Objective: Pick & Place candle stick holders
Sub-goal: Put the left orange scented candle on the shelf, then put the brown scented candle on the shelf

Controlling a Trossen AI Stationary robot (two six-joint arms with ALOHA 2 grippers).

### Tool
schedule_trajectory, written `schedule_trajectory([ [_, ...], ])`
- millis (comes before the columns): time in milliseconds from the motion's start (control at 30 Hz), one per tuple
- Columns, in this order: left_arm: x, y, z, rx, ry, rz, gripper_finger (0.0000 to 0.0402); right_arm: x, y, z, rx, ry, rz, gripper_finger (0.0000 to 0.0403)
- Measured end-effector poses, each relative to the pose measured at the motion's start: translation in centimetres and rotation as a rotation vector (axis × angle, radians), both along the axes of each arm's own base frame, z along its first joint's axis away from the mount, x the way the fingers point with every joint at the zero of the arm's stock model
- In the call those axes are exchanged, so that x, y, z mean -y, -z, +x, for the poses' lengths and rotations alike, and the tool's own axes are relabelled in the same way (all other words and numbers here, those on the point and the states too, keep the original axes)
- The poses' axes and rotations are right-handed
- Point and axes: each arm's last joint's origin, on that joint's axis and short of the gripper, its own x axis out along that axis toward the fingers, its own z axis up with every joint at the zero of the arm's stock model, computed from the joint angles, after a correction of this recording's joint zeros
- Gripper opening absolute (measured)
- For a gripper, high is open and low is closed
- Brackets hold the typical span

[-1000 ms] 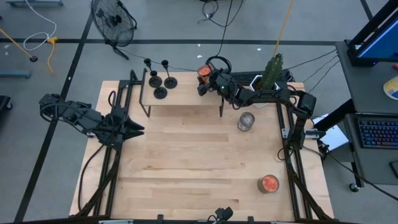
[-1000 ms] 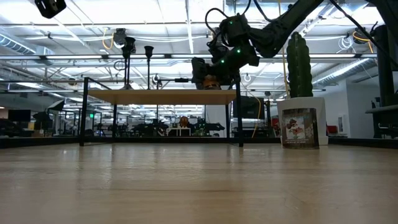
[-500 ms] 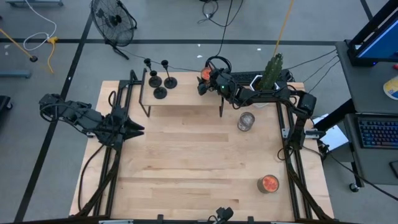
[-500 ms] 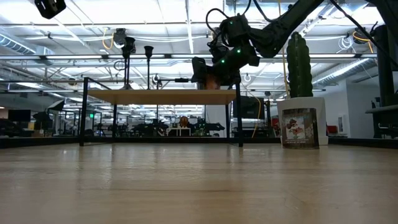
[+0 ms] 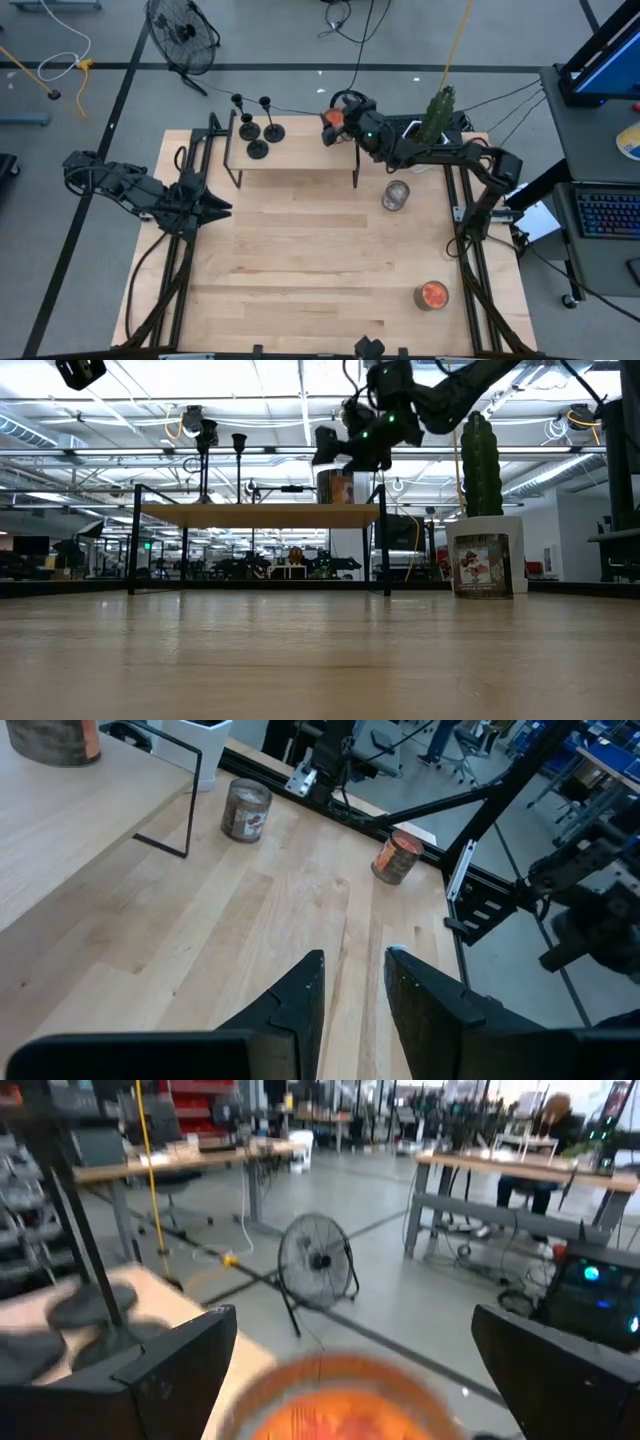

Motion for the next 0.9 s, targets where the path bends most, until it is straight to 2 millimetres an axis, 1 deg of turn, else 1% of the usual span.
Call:
schedule_trajectory([
  [200,0.0,0.0,0.0,0.001,0.000,0.000,0.0113,-1.6,-2.7,-0.9,0.053,-0.029,-0.024,0.0399],
  [333,0.0,0.0,0.0,0.001,-0.001,0.000,0.0113,-3.2,-4.4,-1.9,0.018,-0.060,-0.008,0.0398],
  [567,0.0,-0.1,0.0,0.010,0.002,0.010,0.0113,-6.5,-5.9,-4.0,-0.122,-0.127,0.047,0.0397],
  [900,0.0,-0.2,0.1,0.018,0.005,0.015,0.0113,-10.6,-7.0,-7.2,-0.308,-0.224,0.113,0.0396],
])
